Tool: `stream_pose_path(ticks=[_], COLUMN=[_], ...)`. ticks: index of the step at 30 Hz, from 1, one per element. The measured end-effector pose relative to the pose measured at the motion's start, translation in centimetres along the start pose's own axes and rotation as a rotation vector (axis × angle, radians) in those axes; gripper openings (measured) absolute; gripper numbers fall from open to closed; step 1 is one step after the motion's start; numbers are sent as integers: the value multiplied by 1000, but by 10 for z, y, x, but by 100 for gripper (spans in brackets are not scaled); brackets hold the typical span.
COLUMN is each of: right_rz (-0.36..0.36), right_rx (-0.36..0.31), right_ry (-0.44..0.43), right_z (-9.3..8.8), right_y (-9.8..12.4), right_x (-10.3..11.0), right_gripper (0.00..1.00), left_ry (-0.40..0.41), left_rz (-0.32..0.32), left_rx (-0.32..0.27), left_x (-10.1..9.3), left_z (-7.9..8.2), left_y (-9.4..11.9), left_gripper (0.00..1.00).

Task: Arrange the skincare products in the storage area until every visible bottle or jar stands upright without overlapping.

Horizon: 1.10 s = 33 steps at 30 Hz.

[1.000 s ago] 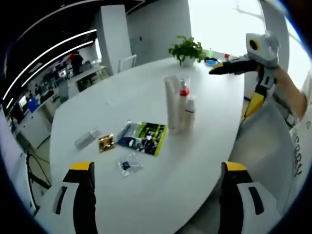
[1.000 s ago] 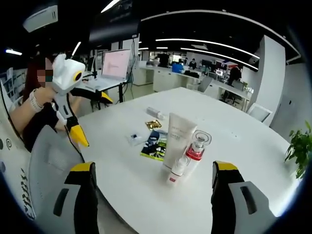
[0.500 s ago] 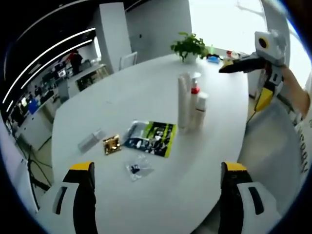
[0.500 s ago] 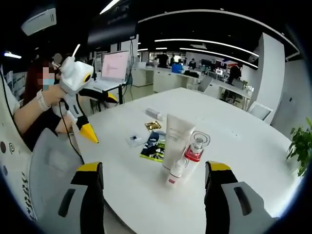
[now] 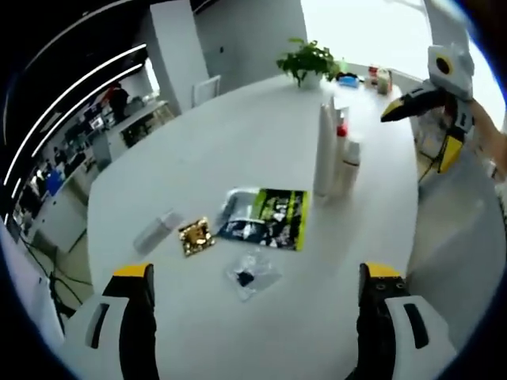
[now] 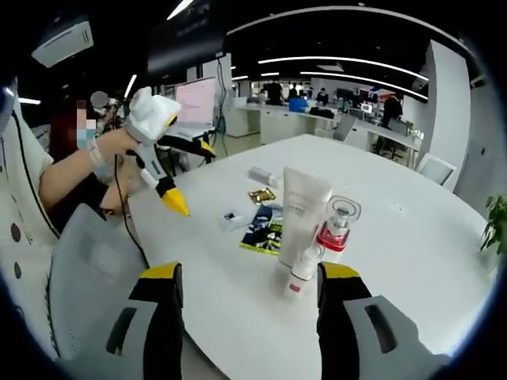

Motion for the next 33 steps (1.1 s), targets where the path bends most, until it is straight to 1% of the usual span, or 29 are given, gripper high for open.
stream_pose_path(ticks=[1,2,4,6,8,10,12,13,15,16,17,18,19,22,23,25,27,29,30,31,33], right_rz=[5,25,22,39,43,57,52,55,62,66,66,67,69,75,75,72,73,70,67,70,69], right_rx=[-1,21,15,33,30,42,44,51,55,59,61,62,64,63,62,62,61,61,61,63,66], right_ry=[1,-11,-8,-10,-14,-29,-27,-31,-36,-37,-36,-36,-38,-49,-49,-49,-59,-67,-69,-73,-74], right_z=[0,-4,-4,-9,-9,-11,-11,-12,-14,-14,-14,-14,-14,-13,-13,-12,-12,-12,-13,-13,-13], right_y=[0,-1,-2,-4,-4,-4,-5,-5,-6,-7,-7,-7,-7,-7,-7,-7,-7,-8,-8,-8,-9], right_x=[1,4,5,9,10,11,10,10,11,12,12,12,12,13,14,13,13,12,11,11,11], right_gripper=[65,66,65,65,60,61,60,60,59,59,59,58,57,56,56,53,52,49,49,48,48], left_ry=[-8,-13,-24,-38,-57,-62,-87,-107,-134,-146,-145,-151,-153,-165,-168,-173,-164,-176,-195,-199,-202], left_rz=[-2,-1,0,0,4,14,11,14,12,8,10,5,3,5,7,9,7,14,17,18,20], left_rx=[2,4,12,25,31,45,62,68,72,77,78,79,80,100,101,86,83,67,63,64,62], left_x=[4,7,15,25,32,39,50,59,68,67,72,77,78,96,99,104,110,109,113,116,122], left_z=[0,0,0,-1,-1,-2,-3,-4,-2,-1,0,-1,-1,-2,-1,2,3,7,9,10,12], left_y=[-2,-3,-7,-13,-17,-20,-28,-34,-40,-38,-40,-46,-48,-56,-57,-59,-62,-64,-66,-68,-70], left_gripper=[99,99,99,99,98,97,96,96,95,94,94,93,92,89,89,86,84,81,80,77,75])
Point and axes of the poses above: the point that each gripper's makers call its tool centre point, and the gripper's own axes: y roughly backward along the fingers, x roughly to its left, z roughly out of its top, the point moved 1 cm from there along y, roughly backward along the fingers, and after that the axes turned 11 degrees about -z, right-handed, at the moved point
